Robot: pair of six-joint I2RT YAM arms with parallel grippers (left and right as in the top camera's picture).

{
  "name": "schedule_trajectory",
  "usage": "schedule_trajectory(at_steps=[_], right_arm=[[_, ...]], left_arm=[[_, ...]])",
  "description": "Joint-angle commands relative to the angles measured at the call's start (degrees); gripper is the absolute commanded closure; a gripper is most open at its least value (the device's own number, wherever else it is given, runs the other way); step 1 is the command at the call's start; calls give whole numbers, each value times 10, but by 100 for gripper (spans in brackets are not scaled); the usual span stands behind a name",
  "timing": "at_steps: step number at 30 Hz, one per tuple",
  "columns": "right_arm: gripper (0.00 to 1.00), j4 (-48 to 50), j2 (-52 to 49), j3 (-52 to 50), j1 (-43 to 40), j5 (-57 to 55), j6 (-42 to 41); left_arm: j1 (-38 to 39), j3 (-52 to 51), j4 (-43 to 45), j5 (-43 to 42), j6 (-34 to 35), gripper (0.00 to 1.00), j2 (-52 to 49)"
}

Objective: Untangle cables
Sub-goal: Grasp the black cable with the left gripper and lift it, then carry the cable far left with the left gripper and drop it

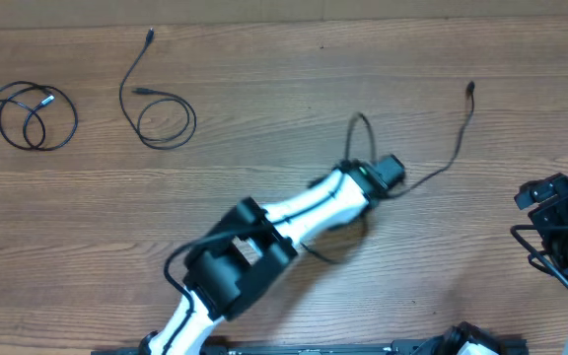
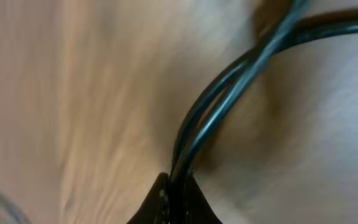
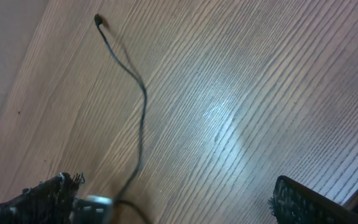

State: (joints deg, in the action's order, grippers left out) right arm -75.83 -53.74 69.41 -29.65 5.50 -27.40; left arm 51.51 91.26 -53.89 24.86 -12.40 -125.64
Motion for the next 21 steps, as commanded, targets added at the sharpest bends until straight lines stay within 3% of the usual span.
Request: schedule_trajectory(at_steps=[1, 8, 16, 21], right_arm=[[0, 3, 2, 4, -3, -7, 2], [0, 7, -9, 4, -3, 2, 2], [0, 6, -47, 4, -3, 27, 2], [0, 5, -74, 3, -3, 67, 2]], left_arm=[[-60, 2, -27, 60, 51, 96, 56], [-162, 5, -52, 49, 101, 96, 240], [-321, 5, -51, 1, 101, 96, 483], [-449, 5, -42, 1, 92, 96, 578]])
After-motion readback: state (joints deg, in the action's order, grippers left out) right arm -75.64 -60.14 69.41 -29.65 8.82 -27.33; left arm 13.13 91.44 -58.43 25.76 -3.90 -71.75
